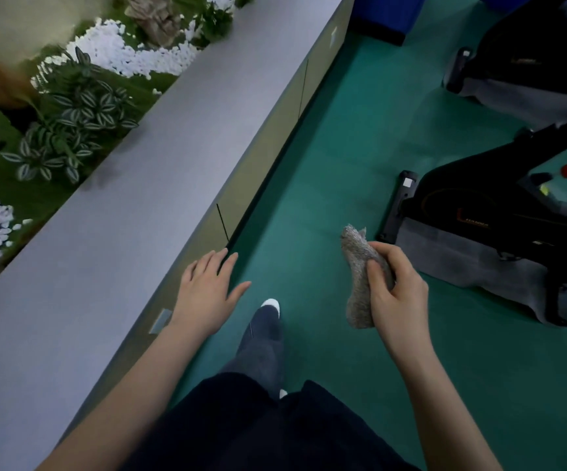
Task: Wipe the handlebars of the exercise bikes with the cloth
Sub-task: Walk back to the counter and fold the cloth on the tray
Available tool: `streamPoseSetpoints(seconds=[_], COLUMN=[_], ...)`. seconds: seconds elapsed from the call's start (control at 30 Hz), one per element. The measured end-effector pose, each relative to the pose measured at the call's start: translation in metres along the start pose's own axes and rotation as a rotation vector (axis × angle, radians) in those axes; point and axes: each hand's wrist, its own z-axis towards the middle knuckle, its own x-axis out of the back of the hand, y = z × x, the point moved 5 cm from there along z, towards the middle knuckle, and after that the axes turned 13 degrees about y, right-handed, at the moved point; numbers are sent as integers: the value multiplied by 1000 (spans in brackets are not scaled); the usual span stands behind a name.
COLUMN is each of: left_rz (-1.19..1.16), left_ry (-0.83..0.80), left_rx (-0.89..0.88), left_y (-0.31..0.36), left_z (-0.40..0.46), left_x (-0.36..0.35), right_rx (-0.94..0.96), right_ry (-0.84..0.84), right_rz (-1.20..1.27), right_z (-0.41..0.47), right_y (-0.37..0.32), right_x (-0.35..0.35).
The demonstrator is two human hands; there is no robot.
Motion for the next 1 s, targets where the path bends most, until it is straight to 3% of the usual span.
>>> streamPoseSetpoints(seconds=[0.37,0.67,1.0], left_rz=[-43,-44,-75], left_ry=[37,-2,55], left_rx=[-62,-108,-67], left_y=[15,79,169], left_z=[192,294,421], left_x=[21,16,24], right_rx=[-10,-114,-31], right_ry=[96,188,132], right_rz=[-9,-20,-17], right_z=[151,277,439], right_y=[-21,22,35], right_x=[-32,-13,0])
